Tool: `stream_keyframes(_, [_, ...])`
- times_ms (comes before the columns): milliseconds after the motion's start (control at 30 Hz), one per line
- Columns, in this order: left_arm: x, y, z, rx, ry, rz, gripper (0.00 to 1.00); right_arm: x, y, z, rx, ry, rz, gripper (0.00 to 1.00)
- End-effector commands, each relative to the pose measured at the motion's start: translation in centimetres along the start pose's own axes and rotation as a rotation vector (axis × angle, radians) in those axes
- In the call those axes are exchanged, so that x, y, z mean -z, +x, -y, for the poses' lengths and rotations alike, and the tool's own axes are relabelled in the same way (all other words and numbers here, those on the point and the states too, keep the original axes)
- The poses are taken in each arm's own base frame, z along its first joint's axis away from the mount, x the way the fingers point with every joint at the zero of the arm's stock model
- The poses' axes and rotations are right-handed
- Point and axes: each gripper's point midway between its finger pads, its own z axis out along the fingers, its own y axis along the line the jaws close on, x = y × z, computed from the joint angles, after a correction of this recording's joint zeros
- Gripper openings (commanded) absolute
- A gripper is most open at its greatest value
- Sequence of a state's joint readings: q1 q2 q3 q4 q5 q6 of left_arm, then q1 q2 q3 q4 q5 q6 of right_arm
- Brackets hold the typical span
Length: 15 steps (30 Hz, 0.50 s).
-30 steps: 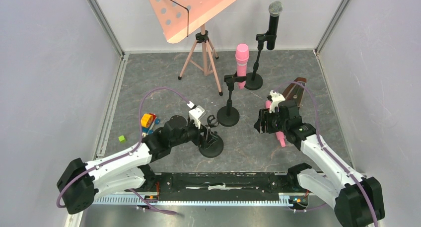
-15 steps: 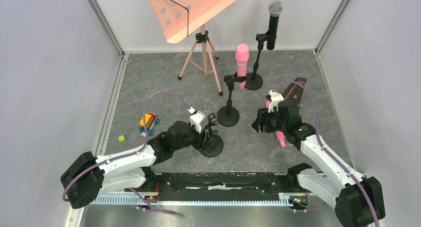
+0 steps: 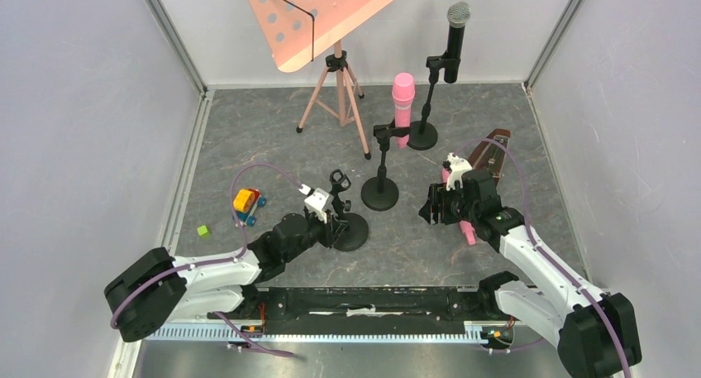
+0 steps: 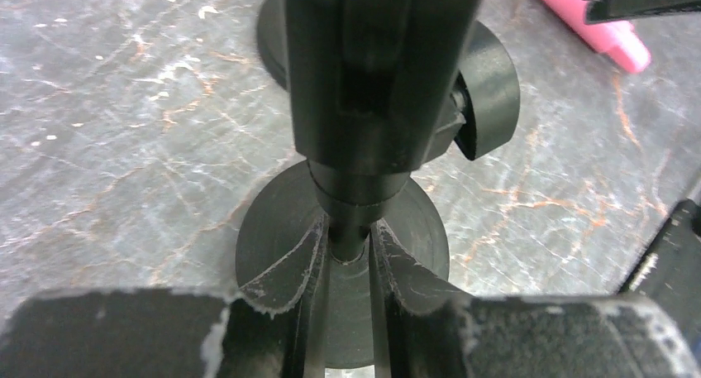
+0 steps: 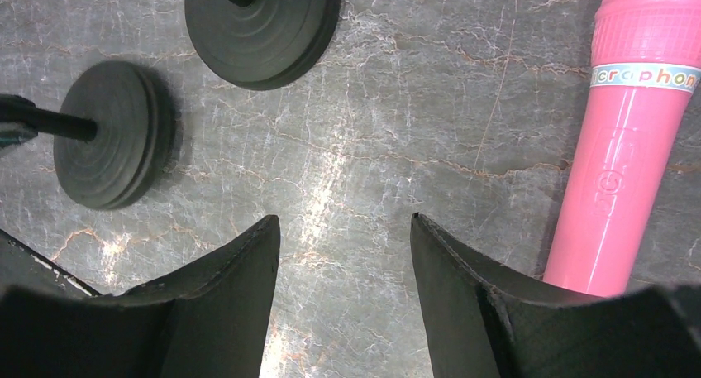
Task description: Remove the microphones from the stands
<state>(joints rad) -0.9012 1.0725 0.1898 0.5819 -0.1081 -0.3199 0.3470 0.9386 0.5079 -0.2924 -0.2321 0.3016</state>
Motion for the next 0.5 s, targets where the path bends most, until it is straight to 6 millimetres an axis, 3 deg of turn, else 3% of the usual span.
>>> stream_keyframes(0, [-0.3, -3.3, -2.1, -0.020, -0.129, 0.147, 0.18, -0.1, -0.8, -0.6, 0.004, -0.025, 0.028, 0.65])
stream_keyframes(167, [-1.0, -3.2, -3.1, -0.041, -0.181, 0.150, 0.15, -0.1, -0.6, -0.5, 0.004, -0.022, 0.023, 0.65])
stream_keyframes(467, [-1.2, -4.7, -8.5, -0.119, -0.457, 0.146, 0.11, -0.2, -0.3, -0.6, 0.000, -0.027, 0.015, 0.66])
